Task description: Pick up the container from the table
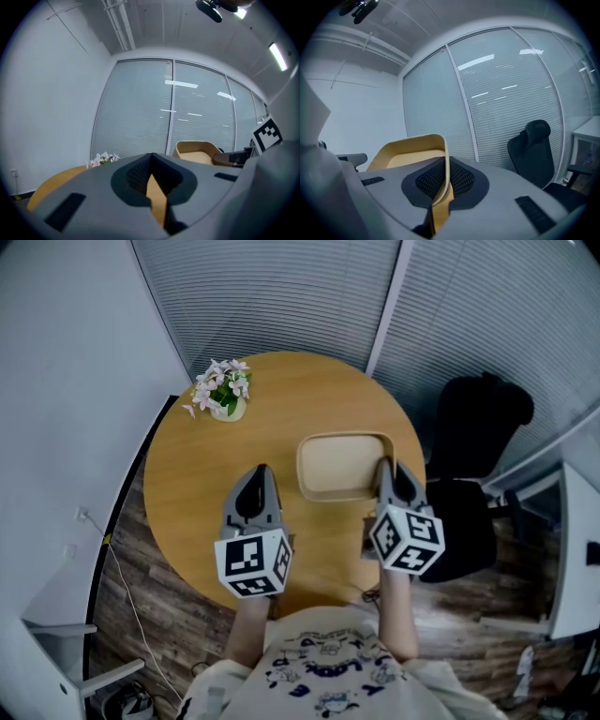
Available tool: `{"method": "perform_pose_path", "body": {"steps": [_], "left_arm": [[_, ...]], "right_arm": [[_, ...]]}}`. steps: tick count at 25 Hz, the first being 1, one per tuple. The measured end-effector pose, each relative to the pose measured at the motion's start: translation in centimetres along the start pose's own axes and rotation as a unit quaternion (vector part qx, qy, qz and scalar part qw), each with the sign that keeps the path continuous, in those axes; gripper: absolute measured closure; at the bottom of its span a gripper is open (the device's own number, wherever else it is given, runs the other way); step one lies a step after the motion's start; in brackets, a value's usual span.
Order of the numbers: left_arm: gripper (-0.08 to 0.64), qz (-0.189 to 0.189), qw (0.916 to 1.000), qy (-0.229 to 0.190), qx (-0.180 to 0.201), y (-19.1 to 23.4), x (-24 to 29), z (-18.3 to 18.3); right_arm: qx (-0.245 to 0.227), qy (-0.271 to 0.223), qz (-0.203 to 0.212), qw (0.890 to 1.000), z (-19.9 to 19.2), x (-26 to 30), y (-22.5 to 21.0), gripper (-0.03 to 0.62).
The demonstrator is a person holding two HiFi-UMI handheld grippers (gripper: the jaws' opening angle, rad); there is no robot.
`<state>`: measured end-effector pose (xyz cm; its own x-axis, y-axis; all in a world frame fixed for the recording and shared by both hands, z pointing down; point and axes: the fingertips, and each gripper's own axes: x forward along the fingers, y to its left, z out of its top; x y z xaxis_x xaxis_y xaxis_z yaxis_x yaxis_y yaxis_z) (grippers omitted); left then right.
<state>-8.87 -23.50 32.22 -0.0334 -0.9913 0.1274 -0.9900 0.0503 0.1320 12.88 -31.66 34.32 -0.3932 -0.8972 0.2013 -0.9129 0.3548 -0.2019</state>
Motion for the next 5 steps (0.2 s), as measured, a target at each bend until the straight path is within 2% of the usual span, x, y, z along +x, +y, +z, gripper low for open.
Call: {"method": "perform_pose_path", "body": {"steps": [5], "left_arm": [[0.558,-0.002,1.0000,0.000,0.000,-0.48,-0.06,-0.06]], "right_arm": [[-0.002,0.001,0.001,1.000,-0.12,-0.22,-0.34,0.578]]}}
